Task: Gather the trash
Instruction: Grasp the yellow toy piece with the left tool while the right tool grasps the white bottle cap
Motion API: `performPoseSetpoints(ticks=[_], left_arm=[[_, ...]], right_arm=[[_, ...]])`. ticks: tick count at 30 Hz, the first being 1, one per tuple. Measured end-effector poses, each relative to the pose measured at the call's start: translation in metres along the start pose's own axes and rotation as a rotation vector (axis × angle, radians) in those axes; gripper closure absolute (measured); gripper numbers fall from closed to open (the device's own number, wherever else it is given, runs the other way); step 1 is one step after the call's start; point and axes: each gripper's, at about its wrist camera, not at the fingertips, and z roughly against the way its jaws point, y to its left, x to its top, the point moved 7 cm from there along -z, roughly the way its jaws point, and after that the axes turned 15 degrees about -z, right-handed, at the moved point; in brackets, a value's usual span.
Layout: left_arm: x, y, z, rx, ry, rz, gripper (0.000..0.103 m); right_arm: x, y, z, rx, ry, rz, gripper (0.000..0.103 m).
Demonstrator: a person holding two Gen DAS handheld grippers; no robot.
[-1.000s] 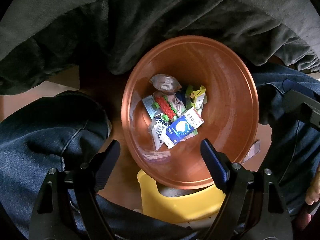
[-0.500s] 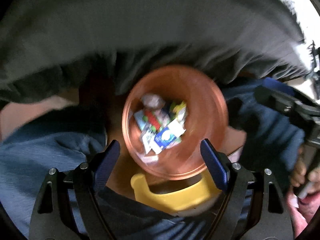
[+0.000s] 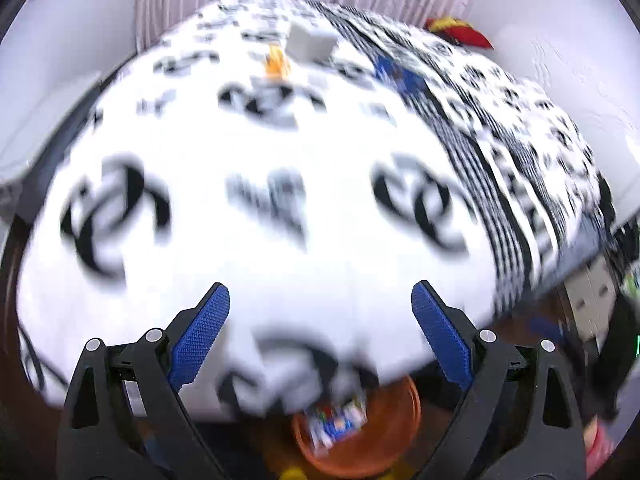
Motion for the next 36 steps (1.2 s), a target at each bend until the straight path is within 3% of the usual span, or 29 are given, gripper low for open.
performPoseSetpoints(ticks=[5, 8, 12, 14, 18, 20, 22, 23, 30, 36], left_arm=[[0.092, 0.042, -0.035, 0.105, -0.068, 0.011, 0.013], [0.138, 0.065, -0.068, 0.122, -0.080, 0.048, 0.013], [0.178, 0.100, -0.111, 0.248, -0.048, 0.113, 0.013], [0.188, 0.110, -0.126, 0.231, -0.039, 0.148, 0.016], [0.200, 0.118, -0.157, 0.211, -0.008, 0.170, 0.025], [0.201, 0.118, -0.171, 0.225, 0.029, 0.149, 0.040], [0.200, 0.120, -0.176, 0.246, 0.041, 0.144, 0.062], [0.200, 0.121, -0.176, 0.252, 0.040, 0.145, 0.067], [0.190, 0.118, -0.141, 0.205, -0.037, 0.157, 0.068], [0.140, 0.102, -0.069, 0.208, -0.093, 0.124, 0.068]], right_arm=[[0.001, 0.003, -0.006, 0.054, 0.033, -0.038, 0.006], [-0.001, 0.012, -0.013, 0.080, 0.064, -0.028, 0.006], [0.004, 0.020, -0.018, 0.094, 0.066, -0.014, 0.006], [0.009, 0.021, -0.023, 0.101, 0.072, -0.020, 0.006], [0.015, 0.024, -0.032, 0.106, 0.085, -0.014, 0.006], [0.017, 0.026, -0.036, 0.111, 0.092, -0.014, 0.006], [0.019, 0.028, -0.036, 0.114, 0.092, -0.010, 0.006], [0.019, 0.029, -0.036, 0.115, 0.090, -0.005, 0.006], [0.021, 0.038, -0.031, 0.119, 0.082, 0.012, 0.006], [0.040, 0.056, -0.019, 0.138, 0.028, 0.052, 0.006]])
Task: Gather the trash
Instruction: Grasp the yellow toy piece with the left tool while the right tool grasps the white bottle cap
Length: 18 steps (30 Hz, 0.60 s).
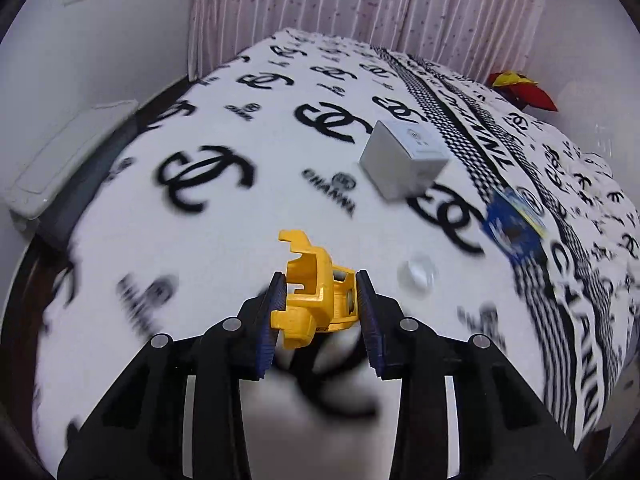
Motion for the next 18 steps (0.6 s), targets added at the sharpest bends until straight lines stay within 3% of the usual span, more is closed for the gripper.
performPoseSetpoints(ticks=[4, 10, 13, 18], left_arm=[[-0.049, 0.010, 0.048, 0.061, 0.002, -0.014, 0.068], [-0.117, 0.031, 0.100, 0.072, 0.003, 0.021, 0.068], [-0.140, 0.041, 0.117, 0.093, 0.003, 0.041, 0.068], [-0.166, 0.049, 0.132, 0.071, 0.010, 0.083, 0.068]], right_arm=[[0.033, 0.016, -0.004, 0.010, -0.063, 0.031, 0.006], [0.088, 0.040, -0.037, -0.031, -0.145, 0.098, 0.006], [0.119, 0.051, -0.063, -0.042, -0.155, 0.101, 0.006], [0.172, 0.066, -0.114, -0.140, -0.187, 0.110, 0.006]])
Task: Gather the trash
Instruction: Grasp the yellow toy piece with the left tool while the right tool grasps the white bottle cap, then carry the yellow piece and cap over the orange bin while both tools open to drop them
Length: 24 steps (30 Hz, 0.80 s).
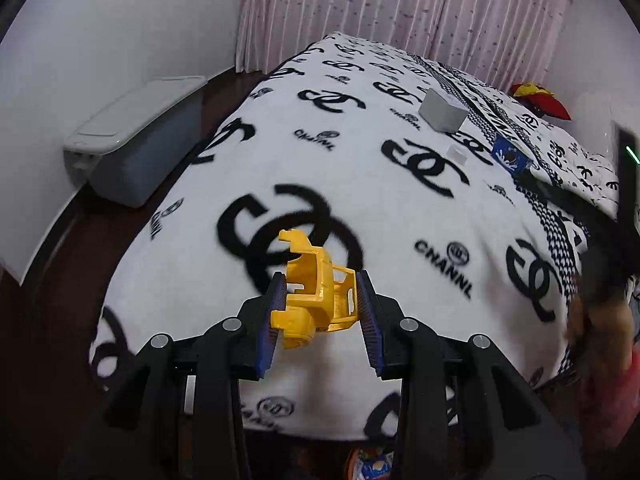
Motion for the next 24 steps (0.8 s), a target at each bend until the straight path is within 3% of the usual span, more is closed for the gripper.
performPoseSetpoints(ticks=[4, 8, 10, 12, 13, 15, 17, 24], left_arm=[[-0.006, -0.001, 0.001, -0.032, 0.003, 0.003, 0.068], [-0.009, -0.002, -0.001, -0.053, 0.005, 0.008, 0.068], [-0.010, -0.004, -0.003, -0.056, 0.006, 0.004, 0.068], [-0.011, -0.005, -0.003, -0.058, 0.004, -0.005, 0.068], [-0.011, -0.006, -0.004, -0.062, 0.004, -0.005, 0.068], [-0.012, -0.006, -0.005, -0.077, 0.004, -0.003, 0.068], [-0.012, -0.006, -0.006, -0.077, 0.003, -0.002, 0.068], [-0.013, -0.015, 0.001, -0.075, -0.004, -0.023, 0.068]], right_arm=[[0.029, 0.010, -0.053, -0.078, 0.020, 0.005, 0.007], [0.040, 0.012, -0.095, -0.183, 0.035, 0.028, 0.017], [0.039, 0.008, -0.113, -0.209, 0.070, 0.023, 0.028], [0.035, 0.004, -0.124, -0.214, 0.103, 0.007, 0.048], [0.032, 0.001, -0.129, -0.213, 0.121, -0.003, 0.051], [0.031, -0.001, -0.129, -0.202, 0.116, -0.010, 0.057], [0.031, 0.001, -0.125, -0.195, 0.106, -0.005, 0.070], [0.027, 0.010, -0.092, -0.147, 0.082, 0.008, 0.072]])
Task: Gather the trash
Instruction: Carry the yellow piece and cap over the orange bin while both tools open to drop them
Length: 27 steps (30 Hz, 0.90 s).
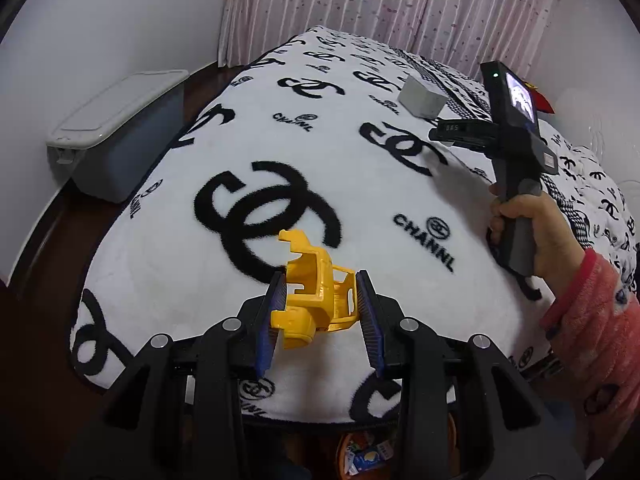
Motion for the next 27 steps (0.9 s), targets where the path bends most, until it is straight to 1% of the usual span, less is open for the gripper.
performPoseSetpoints(ticks=[3, 6, 9, 13, 15, 18, 21, 23, 25, 27], left_arm=[[0.000, -0.005, 0.007, 0.005, -0.008, -0.012, 0.068], [-0.002, -0.014, 0.017, 0.005, -0.016, -0.026, 0.068], [-0.006, -0.028, 0.026, -0.004, -0.020, -0.053, 0.068], [-0.016, -0.051, 0.036, -0.019, -0.017, -0.093, 0.068], [-0.024, -0.063, 0.040, -0.031, -0.011, -0.115, 0.068], [-0.036, -0.077, 0.041, -0.058, 0.006, -0.138, 0.068], [-0.055, -0.095, 0.036, -0.112, 0.047, -0.171, 0.068], [-0.072, -0.107, 0.033, -0.123, 0.078, -0.218, 0.068], [-0.091, -0.118, 0.029, -0.142, 0.119, -0.247, 0.068], [-0.107, -0.126, 0.025, -0.157, 0.151, -0.264, 0.068]], right_arm=[[-0.012, 0.001, 0.034, 0.041, -0.017, 0.029, 0.072], [-0.033, -0.002, 0.077, 0.076, -0.034, 0.070, 0.072], [-0.063, -0.011, 0.125, 0.110, -0.036, 0.101, 0.071], [-0.100, -0.027, 0.173, 0.134, -0.029, 0.115, 0.071], [-0.125, -0.038, 0.198, 0.142, -0.026, 0.118, 0.071], [-0.161, -0.053, 0.223, 0.146, -0.018, 0.123, 0.071], [-0.196, -0.068, 0.241, 0.145, -0.003, 0.124, 0.071], [-0.217, -0.076, 0.247, 0.149, 0.021, 0.118, 0.071], [-0.243, -0.085, 0.250, 0.148, 0.058, 0.111, 0.071], [-0.261, -0.092, 0.248, 0.146, 0.090, 0.107, 0.071]])
